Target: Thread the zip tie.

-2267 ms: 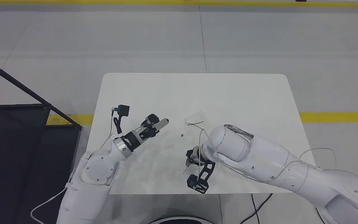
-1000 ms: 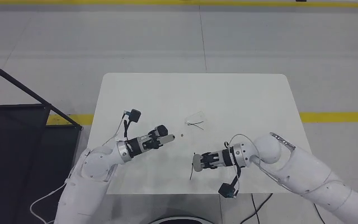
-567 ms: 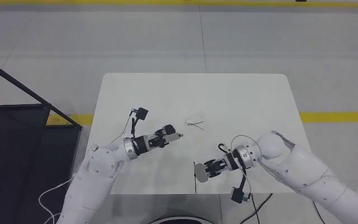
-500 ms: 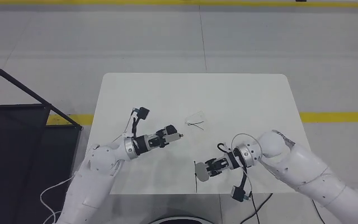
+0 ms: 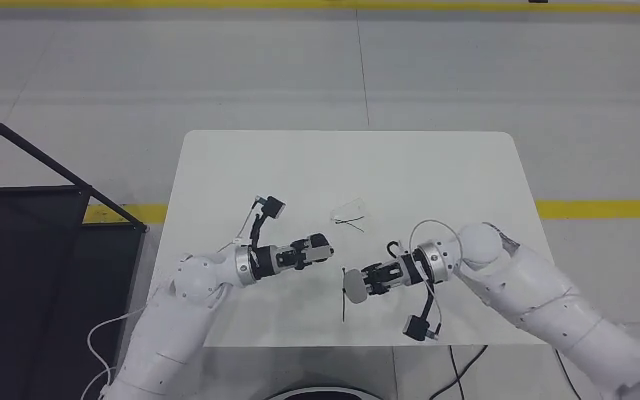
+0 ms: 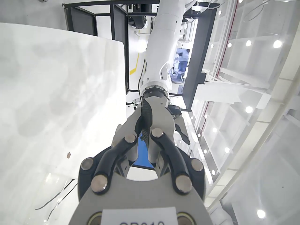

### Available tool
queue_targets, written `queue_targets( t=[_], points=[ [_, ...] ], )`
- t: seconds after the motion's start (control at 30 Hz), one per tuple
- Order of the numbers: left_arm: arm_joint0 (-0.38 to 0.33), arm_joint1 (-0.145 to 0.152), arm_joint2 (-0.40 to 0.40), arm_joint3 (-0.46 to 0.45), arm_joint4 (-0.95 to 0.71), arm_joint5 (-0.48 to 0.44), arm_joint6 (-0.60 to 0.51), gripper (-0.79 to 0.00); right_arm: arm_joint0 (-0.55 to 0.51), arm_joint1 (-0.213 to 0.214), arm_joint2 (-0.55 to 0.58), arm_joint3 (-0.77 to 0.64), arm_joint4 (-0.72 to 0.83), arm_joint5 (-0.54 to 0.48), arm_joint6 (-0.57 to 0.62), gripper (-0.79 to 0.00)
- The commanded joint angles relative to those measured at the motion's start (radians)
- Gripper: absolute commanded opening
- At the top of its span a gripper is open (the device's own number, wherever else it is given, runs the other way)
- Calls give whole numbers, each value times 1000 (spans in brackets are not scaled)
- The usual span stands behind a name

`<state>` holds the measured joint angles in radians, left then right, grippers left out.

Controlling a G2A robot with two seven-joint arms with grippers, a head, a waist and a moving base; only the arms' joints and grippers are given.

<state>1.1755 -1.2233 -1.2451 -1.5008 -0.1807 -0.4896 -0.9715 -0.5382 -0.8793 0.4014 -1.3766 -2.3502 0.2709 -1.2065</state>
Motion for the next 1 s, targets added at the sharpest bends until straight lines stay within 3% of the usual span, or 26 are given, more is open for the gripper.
queue_targets(
  t=[0.0,0.27,0.43,0.6,0.97],
  points=[
    [0,0,0,0,0,0,0,0,-3,0,0,-1,1,-1,6,-785],
    [11,1,34,-19,-12,6,2,-15,-25,-13,36,25,57,28,-48,-785],
    [-2,2,52,-1,-48,-5,-18,-252,-30,-25,48,46,62,25,-60,-785],
    [-17,4,59,17,-94,-14,-56,-394,-35,-35,63,67,68,20,-76,-785],
    [-35,9,79,39,-109,-10,-74,-431,-46,-53,91,80,55,9,-94,-785]
  ],
)
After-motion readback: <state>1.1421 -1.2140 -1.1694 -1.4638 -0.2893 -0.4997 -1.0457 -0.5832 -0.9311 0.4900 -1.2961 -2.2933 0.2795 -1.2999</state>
